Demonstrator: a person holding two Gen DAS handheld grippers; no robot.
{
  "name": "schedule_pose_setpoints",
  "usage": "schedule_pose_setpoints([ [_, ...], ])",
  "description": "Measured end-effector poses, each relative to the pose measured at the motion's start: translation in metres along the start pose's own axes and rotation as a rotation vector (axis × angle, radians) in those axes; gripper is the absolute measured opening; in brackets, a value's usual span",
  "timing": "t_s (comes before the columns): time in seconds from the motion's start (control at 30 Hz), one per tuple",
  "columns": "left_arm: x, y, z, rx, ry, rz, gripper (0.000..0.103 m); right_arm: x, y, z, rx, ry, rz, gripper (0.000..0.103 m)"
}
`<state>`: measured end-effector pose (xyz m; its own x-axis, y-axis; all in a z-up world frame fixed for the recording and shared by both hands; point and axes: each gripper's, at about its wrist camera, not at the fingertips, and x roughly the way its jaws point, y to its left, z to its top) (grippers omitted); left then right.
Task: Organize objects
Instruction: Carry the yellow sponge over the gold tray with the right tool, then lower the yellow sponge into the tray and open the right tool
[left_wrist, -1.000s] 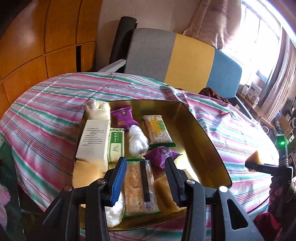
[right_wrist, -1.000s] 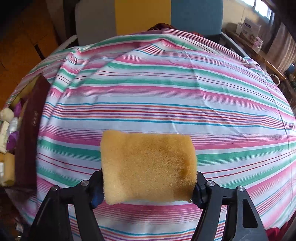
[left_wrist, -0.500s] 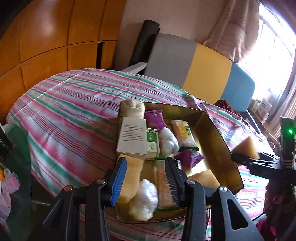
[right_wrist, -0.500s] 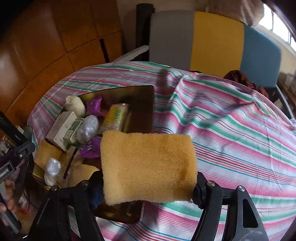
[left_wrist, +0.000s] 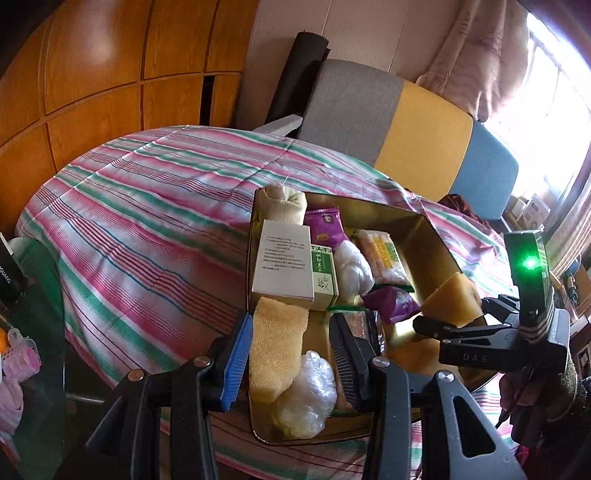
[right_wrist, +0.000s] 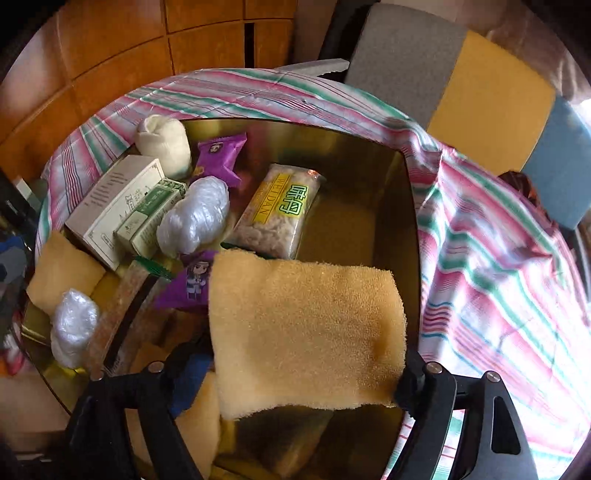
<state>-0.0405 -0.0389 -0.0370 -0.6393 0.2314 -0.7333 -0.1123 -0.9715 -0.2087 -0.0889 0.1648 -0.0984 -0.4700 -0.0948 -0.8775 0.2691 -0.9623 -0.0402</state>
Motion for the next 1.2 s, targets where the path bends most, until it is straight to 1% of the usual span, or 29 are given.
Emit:
schedule_pose_setpoints([
  [0.1, 0.001, 0.0, 0.0, 0.0, 0.008, 0.004, 0.043, 0.002, 0.0, -0.001, 0.012, 0.0, 0.015, 0.087],
  [0.17, 0.001, 0.0, 0.0, -0.002, 0.007, 0.013, 0.046, -0.004, -0.001, -0.002, 0.021, -0.018, 0.018, 0.09],
  [0.2, 0.0, 0.0, 0.0, -0.003, 0.004, 0.017, 0.046, -0.007, 0.0, -0.003, 0.027, -0.034, 0.016, 0.09],
  [0.27, -0.001, 0.0, 0.0, -0.003, -0.002, 0.021, 0.047, -0.018, -0.002, -0.006, 0.041, -0.081, -0.003, 0.098],
  [0.3, -0.002, -0.001, 0.0, -0.002, -0.006, 0.024, 0.047, -0.025, -0.004, -0.007, 0.052, -0.103, -0.014, 0.098],
  [0.4, -0.004, -0.003, 0.0, 0.007, -0.012, 0.025, 0.048, -0.039, -0.012, -0.011, 0.091, -0.142, -0.011, 0.099],
  [0.47, -0.007, -0.007, 0.0, 0.017, -0.014, 0.027, 0.05, -0.043, -0.015, -0.013, 0.108, -0.154, -0.013, 0.098],
  [0.5, -0.009, -0.009, 0.0, 0.023, -0.018, 0.027, 0.052, -0.042, -0.015, -0.014, 0.111, -0.155, -0.019, 0.098],
  [0.57, -0.014, -0.013, 0.0, 0.036, -0.031, 0.03, 0.055, -0.038, -0.011, -0.014, 0.09, -0.149, -0.064, 0.098],
  [0.6, -0.017, -0.015, 0.0, 0.041, -0.036, 0.035, 0.056, -0.035, -0.008, -0.015, 0.079, -0.145, -0.072, 0.098],
  [0.63, -0.019, -0.017, 0.001, 0.045, -0.042, 0.044, 0.058, -0.032, -0.007, -0.016, 0.076, -0.138, -0.068, 0.095],
  [0.77, -0.033, -0.024, 0.003, 0.066, -0.087, 0.081, 0.059, -0.033, -0.008, -0.018, 0.092, -0.145, -0.062, 0.095],
  [0.87, -0.039, -0.03, 0.005, 0.084, -0.116, 0.118, 0.059, -0.047, -0.009, -0.023, 0.116, -0.186, -0.052, 0.096],
  [1.03, -0.049, -0.039, 0.003, 0.092, -0.143, 0.135, 0.059, -0.071, -0.01, -0.037, 0.177, -0.249, -0.038, 0.099],
  [1.1, -0.054, -0.045, 0.001, 0.104, -0.167, 0.168, 0.059, -0.08, -0.008, -0.044, 0.203, -0.276, -0.044, 0.1],
  [1.17, -0.057, -0.051, 0.0, 0.097, -0.179, 0.186, 0.065, -0.089, -0.004, -0.051, 0.229, -0.307, -0.062, 0.101],
  [1.2, -0.058, -0.052, -0.001, 0.082, -0.178, 0.173, 0.065, -0.094, -0.002, -0.055, 0.237, -0.321, -0.067, 0.101],
])
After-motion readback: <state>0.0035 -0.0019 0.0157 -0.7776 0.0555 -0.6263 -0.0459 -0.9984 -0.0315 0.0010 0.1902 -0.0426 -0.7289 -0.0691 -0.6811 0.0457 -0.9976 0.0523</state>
